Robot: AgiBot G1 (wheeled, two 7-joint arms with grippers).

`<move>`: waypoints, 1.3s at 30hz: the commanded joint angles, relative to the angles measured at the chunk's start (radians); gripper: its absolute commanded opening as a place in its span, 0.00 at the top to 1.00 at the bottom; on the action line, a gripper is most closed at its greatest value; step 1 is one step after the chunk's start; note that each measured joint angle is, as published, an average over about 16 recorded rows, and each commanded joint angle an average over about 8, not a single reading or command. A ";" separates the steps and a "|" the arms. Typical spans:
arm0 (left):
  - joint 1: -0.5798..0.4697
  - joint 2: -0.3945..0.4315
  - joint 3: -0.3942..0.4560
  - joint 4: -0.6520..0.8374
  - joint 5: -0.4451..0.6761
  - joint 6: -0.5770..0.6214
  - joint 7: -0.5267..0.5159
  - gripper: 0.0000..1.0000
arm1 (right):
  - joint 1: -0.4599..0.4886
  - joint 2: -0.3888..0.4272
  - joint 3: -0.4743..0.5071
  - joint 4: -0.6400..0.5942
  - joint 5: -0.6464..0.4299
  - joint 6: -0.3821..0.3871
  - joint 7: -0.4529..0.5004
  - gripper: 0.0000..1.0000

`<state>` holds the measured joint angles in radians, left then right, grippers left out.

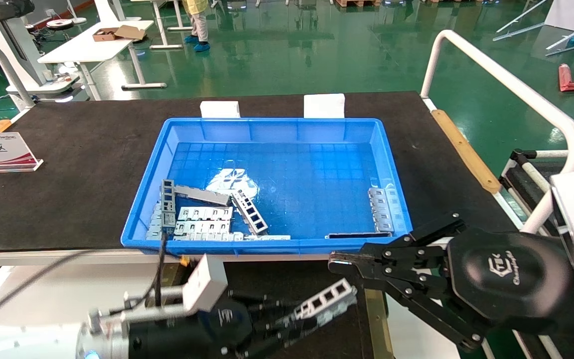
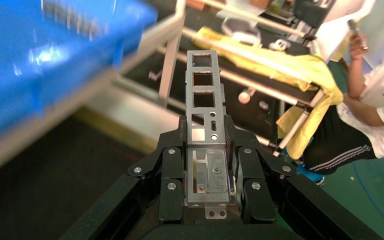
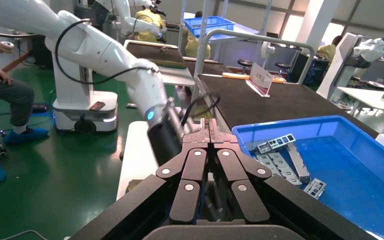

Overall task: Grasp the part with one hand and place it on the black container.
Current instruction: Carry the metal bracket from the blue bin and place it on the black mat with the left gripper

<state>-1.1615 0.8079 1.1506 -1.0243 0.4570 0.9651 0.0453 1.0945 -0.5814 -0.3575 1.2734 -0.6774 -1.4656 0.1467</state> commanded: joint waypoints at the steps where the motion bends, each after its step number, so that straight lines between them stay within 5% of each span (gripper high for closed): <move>1: 0.033 -0.008 0.009 -0.027 -0.002 -0.045 -0.016 1.00 | 0.000 0.000 0.000 0.000 0.000 0.000 0.000 1.00; 12: 0.190 0.026 0.007 -0.036 -0.097 -0.271 -0.096 1.00 | 0.000 0.000 0.000 0.000 0.000 0.000 0.000 1.00; 39: 0.377 0.343 -0.209 0.027 -0.253 -0.838 -0.035 1.00 | 0.000 0.000 -0.001 0.000 0.000 0.000 0.000 1.00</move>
<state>-0.7870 1.1488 0.9431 -0.9950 0.2121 0.1343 0.0160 1.0947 -0.5812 -0.3581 1.2734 -0.6770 -1.4654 0.1464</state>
